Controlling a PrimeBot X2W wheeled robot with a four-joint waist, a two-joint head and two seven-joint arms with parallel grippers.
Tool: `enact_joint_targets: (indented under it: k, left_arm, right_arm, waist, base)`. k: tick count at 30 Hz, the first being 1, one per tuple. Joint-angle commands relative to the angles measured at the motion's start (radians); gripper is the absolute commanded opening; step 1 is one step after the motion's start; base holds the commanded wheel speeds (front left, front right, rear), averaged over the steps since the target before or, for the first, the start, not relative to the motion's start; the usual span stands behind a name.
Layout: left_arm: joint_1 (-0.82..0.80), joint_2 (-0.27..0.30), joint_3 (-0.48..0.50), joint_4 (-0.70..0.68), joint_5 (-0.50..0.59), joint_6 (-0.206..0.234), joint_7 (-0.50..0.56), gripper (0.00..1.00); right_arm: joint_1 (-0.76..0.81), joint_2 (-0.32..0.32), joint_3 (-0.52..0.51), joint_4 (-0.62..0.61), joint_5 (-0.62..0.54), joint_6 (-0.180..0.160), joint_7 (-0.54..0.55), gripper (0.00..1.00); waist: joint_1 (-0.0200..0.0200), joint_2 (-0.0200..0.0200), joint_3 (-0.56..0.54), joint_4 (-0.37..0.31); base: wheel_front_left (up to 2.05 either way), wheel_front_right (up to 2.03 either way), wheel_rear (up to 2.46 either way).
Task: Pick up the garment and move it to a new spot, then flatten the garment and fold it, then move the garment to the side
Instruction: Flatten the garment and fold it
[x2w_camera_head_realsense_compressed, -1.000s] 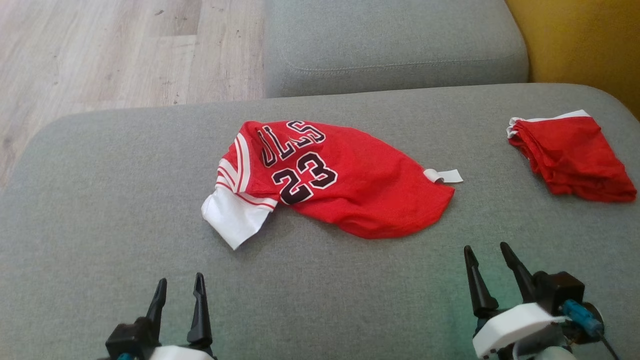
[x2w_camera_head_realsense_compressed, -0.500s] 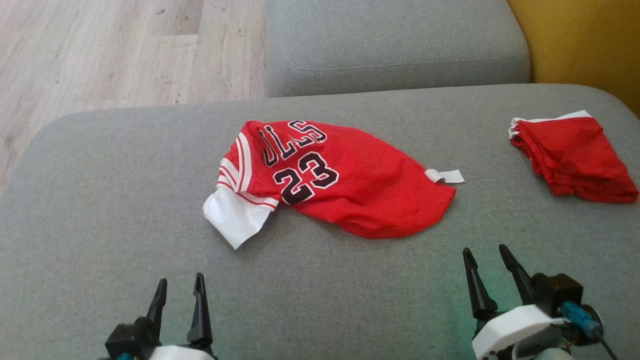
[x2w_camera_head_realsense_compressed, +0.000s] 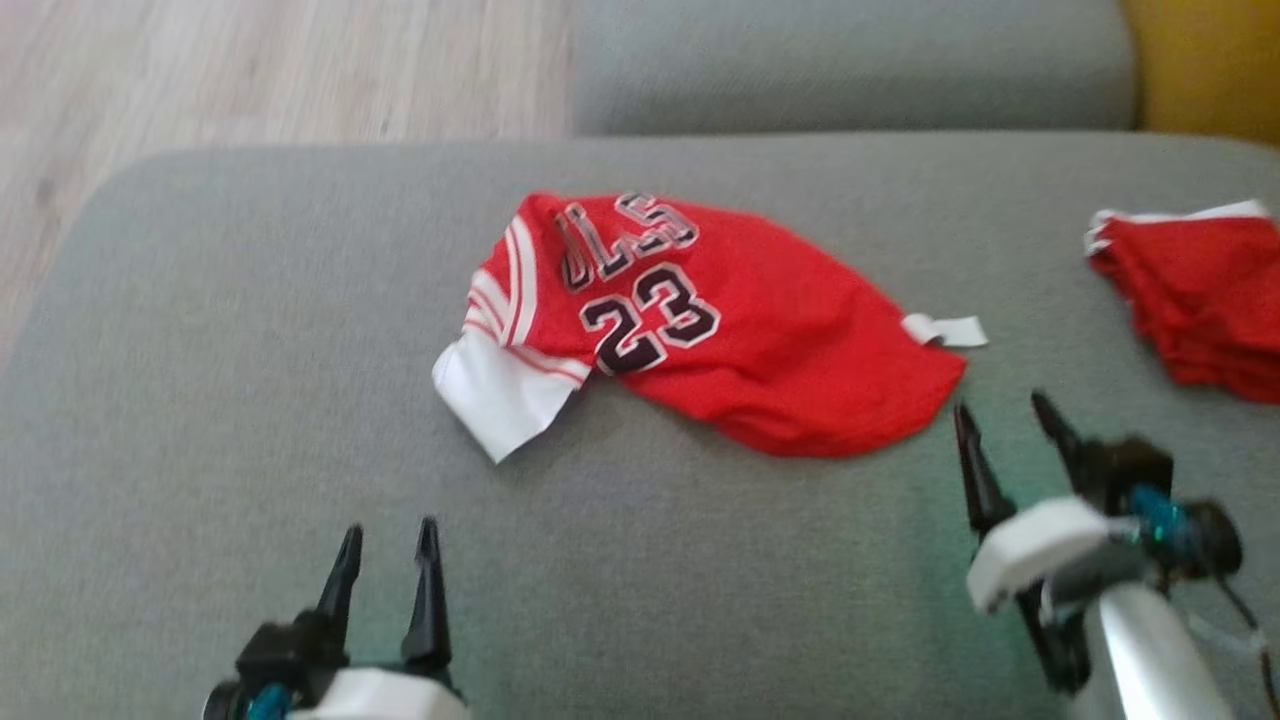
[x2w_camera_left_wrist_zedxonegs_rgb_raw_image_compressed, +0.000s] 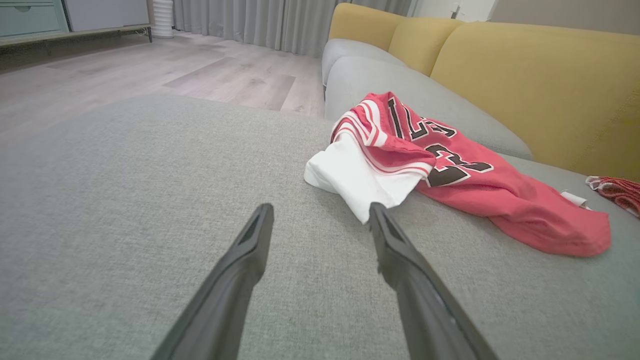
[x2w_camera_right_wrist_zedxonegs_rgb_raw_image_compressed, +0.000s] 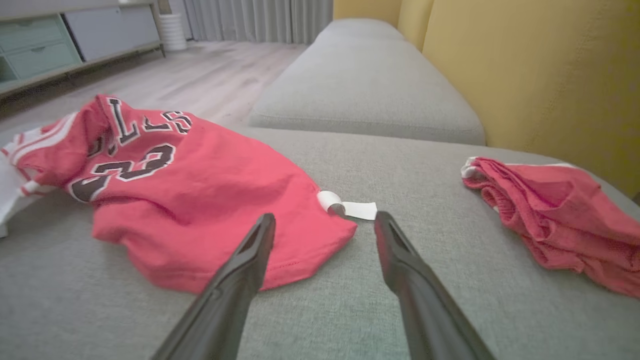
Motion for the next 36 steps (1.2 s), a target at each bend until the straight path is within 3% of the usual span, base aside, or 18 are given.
enact_joint_targets:
  k: [1,8,18,19,22,29,36]
  left_arm:
    - [-0.067,0.001,0.034,-0.035,0.009,-0.001,-0.012,1.00]
    - [-0.125,-0.033,0.028,-0.028,0.033,-0.019,-0.012,1.00]
    - [-0.125,-0.068,0.054,0.008,0.064,-0.050,-0.012,1.00]
    - [-0.123,-0.071,0.058,0.011,0.067,-0.052,-0.012,1.00]
    - [-0.117,-0.075,0.067,0.016,0.075,-0.057,-0.012,1.00]
    - [-0.096,-0.076,0.092,0.018,0.090,-0.063,-0.012,1.00]
    - [-0.066,-0.078,0.104,0.022,0.095,-0.065,-0.012,1.00]
  right_arm:
    - [-0.058,-0.005,0.017,-0.023,-0.013,0.004,0.004,1.00]
    - [-0.239,-0.008,-0.119,0.165,-0.128,0.004,0.082,1.00]
    - [-0.311,-0.008,-0.178,0.383,-0.131,0.004,0.159,0.97]
    - [-0.315,-0.007,-0.171,0.401,-0.123,0.004,0.164,0.56]
    - [-0.322,-0.007,-0.143,0.441,-0.098,0.004,0.164,0.00]
    - [-0.371,-0.007,-0.071,0.422,-0.060,0.004,0.041,0.00]
    - [-0.419,-0.026,0.067,0.276,-0.008,0.004,-0.032,0.00]
  waist:
    - [0.0000,0.0000,0.043,0.033]
    - [0.0000,0.0000,0.150,0.126]
    - [0.0000,0.0000,0.141,0.171]
    - [0.0000,0.0000,0.137,0.172]
    - [0.0000,0.0000,0.125,0.170]
    - [0.0000,0.0000,0.085,0.140]
    - [0.0000,0.0000,0.007,0.095]
  base:
    - [0.00,0.00,0.00]
    - [0.00,0.00,0.00]
    - [0.00,0.00,0.00]
    - [0.00,0.00,0.00]
    - [0.00,0.00,0.00]
    - [0.00,0.00,0.00]
    - [0.00,0.00,0.00]
